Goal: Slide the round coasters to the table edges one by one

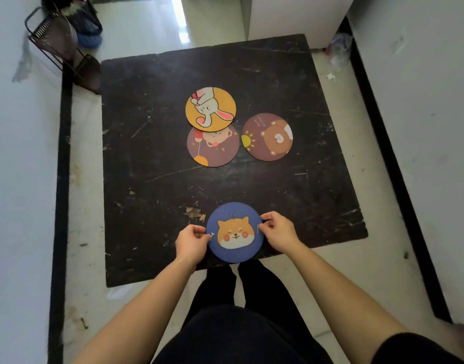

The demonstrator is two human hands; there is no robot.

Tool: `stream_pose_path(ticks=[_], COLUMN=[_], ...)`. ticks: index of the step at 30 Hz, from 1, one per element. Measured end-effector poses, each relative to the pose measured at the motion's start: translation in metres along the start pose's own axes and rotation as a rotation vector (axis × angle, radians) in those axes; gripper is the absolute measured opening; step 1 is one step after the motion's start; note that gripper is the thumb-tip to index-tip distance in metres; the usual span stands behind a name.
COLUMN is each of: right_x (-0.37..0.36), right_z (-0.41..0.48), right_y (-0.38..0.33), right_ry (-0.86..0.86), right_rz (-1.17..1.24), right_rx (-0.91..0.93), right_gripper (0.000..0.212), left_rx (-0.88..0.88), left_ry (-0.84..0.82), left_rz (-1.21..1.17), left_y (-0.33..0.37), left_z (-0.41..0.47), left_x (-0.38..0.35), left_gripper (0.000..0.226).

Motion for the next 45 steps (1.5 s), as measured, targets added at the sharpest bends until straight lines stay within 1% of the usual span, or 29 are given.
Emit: stream_pose_path(ticks=[4,8,10,12,16,19,22,24,26,28,30,32,37,41,45], right_x=[-0.001,0.002,0.011,0.024,0.06,0.094,0.13,0.153,0.176,0.197,0.214,0.227,0.259,0.303,0.364], right_z=[-0.002,-0.006,-0.007,-0.011,-0.02,-0.035,-0.054,-0.068,-0.083,-0.093,-0.096,-0.096,-0.096,-0.094,-0.079], right_y=[0.002,-0.006,-0.014,-0.025,-0.065,-0.108,-0.16,-0.193,-0.219,-0.237,-0.243,-0.241,-0.22,-0.195,-0.154], right_ry=[0.032,0.098,0.121,0.139,0.244,0.36,0.51,0.648,0.817,0.941,0.997,1.015,1.031,1.04,1.046], right_rz=[-0.024,-0.112,-0.138,-0.166,-0.233,-0.266,-0.338,-0.41,-0.502,-0.55,-0.584,-0.613,-0.654,-0.632,-0.603], right_rx=[0.023,0.054,0.067,0.099,0.215,0.368,0.535,0.638,0.733,0.793,0.799,0.774,0.729,0.69,0.656], right_gripper=[0.028,0.031,0.034,0.035,0.037,0.039,0.044,0.05,0.055,0.06,0.066,0.071,0.073,0.073,0.072], left_rx=[-0.017,-0.039,-0.091,-0.193,-0.393,-0.603,-0.807,-0.939,-1.041,-1.103,-1.125,-1.128,-1.143,-1.174,-1.211], left_ry=[0.024,0.077,0.102,0.143,0.251,0.355,0.484,0.581,0.672,0.74,0.773,0.77,0.732,0.712,0.7], left_rz=[0.082,0.189,0.287,0.37,0.418,0.472,0.601,0.691,0.709,0.675,0.64,0.62,0.66,0.678,0.681], left_y=[0.0,0.004,0.012,0.026,0.072,0.126,0.185,0.22,0.252,0.279,0.299,0.311,0.329,0.352,0.38], left_z=[0.003,0.003,0.001,-0.004,-0.017,-0.038,-0.068,-0.089,-0.108,-0.122,-0.131,-0.135,-0.143,-0.159,-0.181], left_x=[-0.001,0.005,0.012,0.023,0.05,0.075,0.101,0.116,0.131,0.141,0.144,0.139,0.106,0.063,-0.003], left_gripper=[0.015,0.017,0.021,0.024,0.027,0.04,0.057,0.062,0.064,0.065,0.068,0.07,0.07,0.069,0.067])
Point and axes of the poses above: each hand's wrist, its own z-axis towards the middle knuckle, its own x-axis out of the back of the hand, y = z × x, the point moved 4 cm from there along z, towards the middle knuckle, and after that the axes turned 4 degrees about z, right-handed, at the moved point
